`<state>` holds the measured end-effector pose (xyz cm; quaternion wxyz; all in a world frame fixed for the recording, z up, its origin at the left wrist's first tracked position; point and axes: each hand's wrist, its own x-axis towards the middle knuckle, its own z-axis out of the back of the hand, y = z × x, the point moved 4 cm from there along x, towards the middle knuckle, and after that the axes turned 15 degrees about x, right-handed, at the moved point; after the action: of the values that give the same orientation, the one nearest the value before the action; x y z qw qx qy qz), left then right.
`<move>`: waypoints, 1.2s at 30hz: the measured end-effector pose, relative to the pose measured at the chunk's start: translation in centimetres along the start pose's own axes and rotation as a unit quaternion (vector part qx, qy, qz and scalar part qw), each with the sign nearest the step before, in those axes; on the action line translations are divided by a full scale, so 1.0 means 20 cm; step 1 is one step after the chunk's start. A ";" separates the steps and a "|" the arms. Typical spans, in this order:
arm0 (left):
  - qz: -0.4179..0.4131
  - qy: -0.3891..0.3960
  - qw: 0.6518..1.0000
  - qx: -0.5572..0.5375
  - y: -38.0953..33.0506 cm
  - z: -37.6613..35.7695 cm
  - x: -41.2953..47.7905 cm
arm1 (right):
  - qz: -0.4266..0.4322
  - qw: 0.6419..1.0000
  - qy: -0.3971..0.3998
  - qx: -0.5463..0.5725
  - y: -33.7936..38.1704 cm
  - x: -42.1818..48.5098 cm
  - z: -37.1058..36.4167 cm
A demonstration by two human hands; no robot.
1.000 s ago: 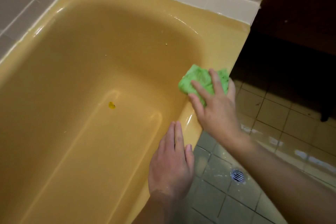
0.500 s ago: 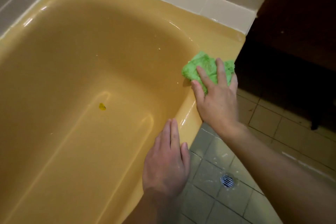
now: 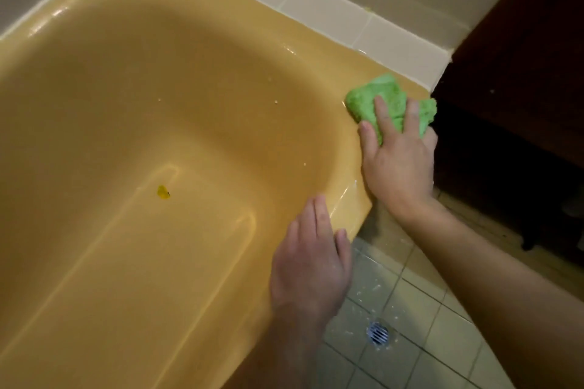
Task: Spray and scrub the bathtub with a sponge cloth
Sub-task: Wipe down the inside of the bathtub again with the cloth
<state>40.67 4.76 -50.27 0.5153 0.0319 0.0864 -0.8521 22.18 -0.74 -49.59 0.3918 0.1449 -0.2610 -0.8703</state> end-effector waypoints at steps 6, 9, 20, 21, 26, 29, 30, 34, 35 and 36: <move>0.071 0.023 0.997 -0.034 -0.25 0.00 0.36 | 0.036 0.997 0.005 -0.074 -0.08 0.51 0.09; 0.085 0.025 0.994 -0.059 -0.26 0.00 0.41 | -0.015 0.998 0.003 -0.063 -0.09 0.64 0.11; 0.134 0.066 0.984 -0.101 -0.28 0.01 0.55 | 0.194 0.955 0.131 -0.185 0.07 0.44 0.09; 0.138 0.068 0.983 -0.098 -0.28 0.01 0.56 | 0.200 0.953 0.126 -0.189 0.11 0.52 0.07; 0.152 0.089 0.979 -0.101 -0.28 0.02 0.59 | 0.194 0.958 0.128 -0.168 0.37 0.81 -0.12; 0.161 0.082 0.977 -0.112 -0.28 0.02 0.61 | 0.228 0.949 0.138 -0.171 0.35 0.71 -0.11; 0.163 0.078 0.977 -0.116 -0.27 0.01 0.62 | 0.262 0.939 0.143 -0.171 0.33 0.64 -0.09; 0.175 0.073 0.974 -0.127 -0.27 0.02 0.63 | 0.419 0.866 0.215 -0.168 0.27 0.52 -0.05; 0.177 0.075 0.973 -0.129 -0.27 0.03 0.64 | 0.443 0.850 0.231 -0.167 0.29 0.56 -0.06; 0.180 0.078 0.972 -0.129 -0.27 0.03 0.64 | 0.459 0.838 0.241 -0.169 0.32 0.62 -0.08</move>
<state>29.82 -4.13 -50.82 0.6517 0.0461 0.2283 -0.7218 18.76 -14.20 -47.74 0.8154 0.1446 -0.0436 -0.5588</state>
